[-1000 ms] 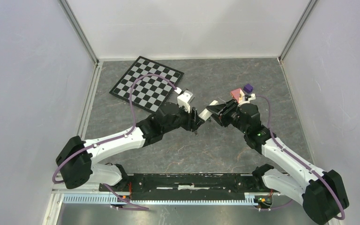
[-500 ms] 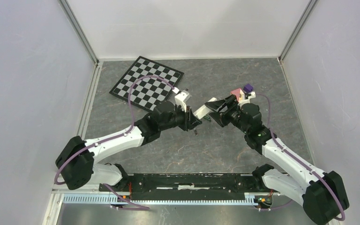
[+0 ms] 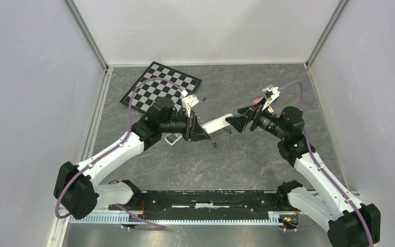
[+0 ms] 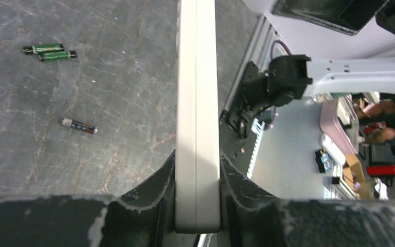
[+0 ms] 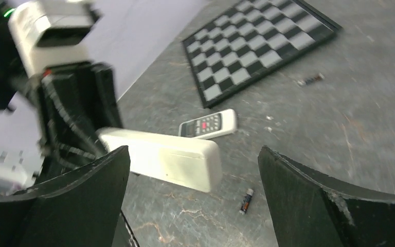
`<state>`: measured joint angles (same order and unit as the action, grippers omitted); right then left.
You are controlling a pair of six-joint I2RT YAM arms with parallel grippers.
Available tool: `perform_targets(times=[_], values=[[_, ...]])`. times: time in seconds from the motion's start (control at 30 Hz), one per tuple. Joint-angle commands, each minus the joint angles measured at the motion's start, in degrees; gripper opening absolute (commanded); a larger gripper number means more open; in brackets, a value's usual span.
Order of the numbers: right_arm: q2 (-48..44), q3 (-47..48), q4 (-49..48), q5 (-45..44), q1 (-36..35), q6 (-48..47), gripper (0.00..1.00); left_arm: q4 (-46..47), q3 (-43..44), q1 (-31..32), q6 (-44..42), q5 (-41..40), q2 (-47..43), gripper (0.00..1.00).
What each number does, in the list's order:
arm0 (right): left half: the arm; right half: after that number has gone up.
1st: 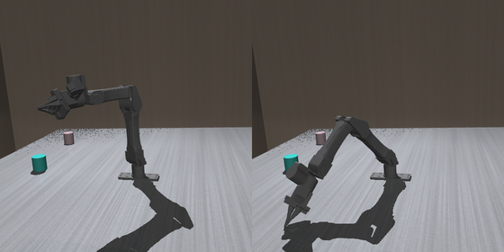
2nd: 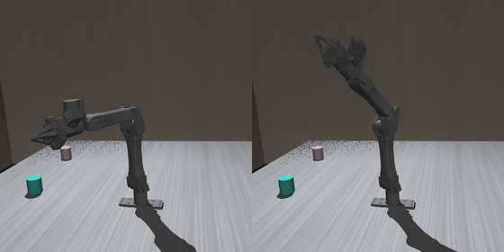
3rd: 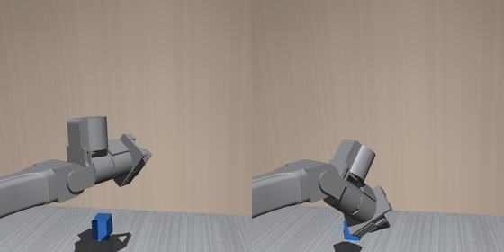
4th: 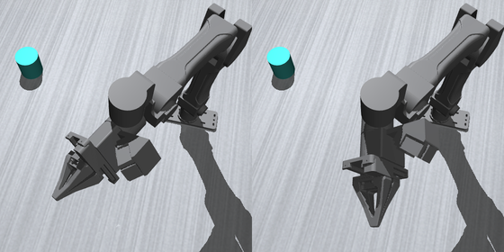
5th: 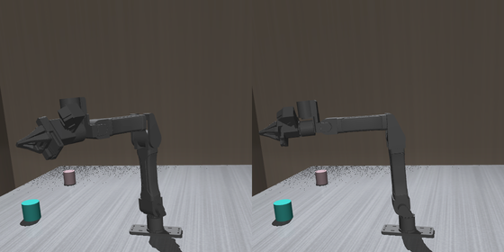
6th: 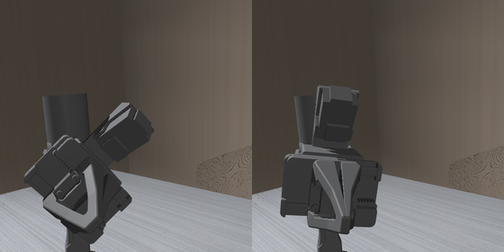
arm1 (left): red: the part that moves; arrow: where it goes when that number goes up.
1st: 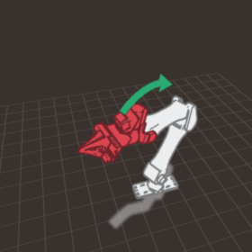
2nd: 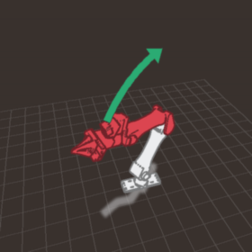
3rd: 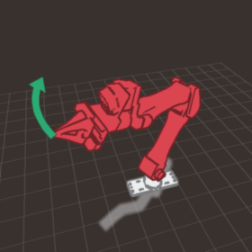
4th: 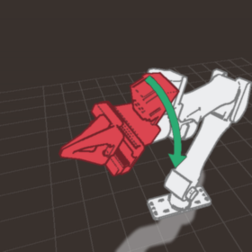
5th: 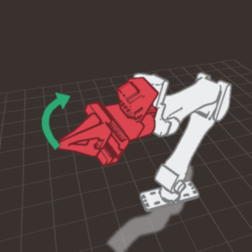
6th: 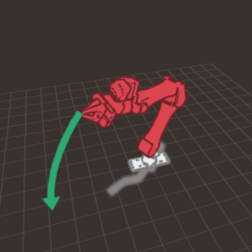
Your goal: Load the batteries into the remote control
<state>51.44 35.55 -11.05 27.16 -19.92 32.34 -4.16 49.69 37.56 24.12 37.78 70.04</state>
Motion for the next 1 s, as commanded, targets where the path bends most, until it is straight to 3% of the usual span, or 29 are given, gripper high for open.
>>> perform_targets(times=[0.0, 0.13, 0.27, 0.47, 0.73, 0.83, 0.97], values=[[-0.2, 3.6, -4.5, 17.2, -0.1, -11.3, 0.98, -6.5, 4.2, -2.8, -3.5, 11.2, -2.1, 0.02], [1.1, 4.4, -2.5, 21.6, -0.1, -12.2, 0.98, -5.1, 4.1, -3.4, -2.7, 16.5, -3.8, 0.02], [0.4, 0.7, -13.2, 30.1, -0.1, -5.2, 0.98, -4.1, 3.2, -3.3, -2.6, 20.6, -5.3, 0.02], [0.9, -1.9, -25.0, 32.4, -0.6, 6.2, 0.96, -2.2, 2.7, -3.4, -1.8, 23.0, -7.4, 0.02], [5.6, -3.7, -43.7, 33.7, -3.0, 23.6, 0.81, -2.2, 2.7, -3.4, -2.5, 24.9, -8.8, 0.02], [7.0, -2.9, -43.5, 33.8, -4.3, 23.8, 0.74, -2.2, 3.0, -3.4, -2.4, 25.2, -8.6, 0.02], [7.9, -1.4, -37.9, 32.2, -4.6, 20.6, 0.52, -3.0, 3.5, -3.4, -2.8, 25.3, -8.5, 0.02]])
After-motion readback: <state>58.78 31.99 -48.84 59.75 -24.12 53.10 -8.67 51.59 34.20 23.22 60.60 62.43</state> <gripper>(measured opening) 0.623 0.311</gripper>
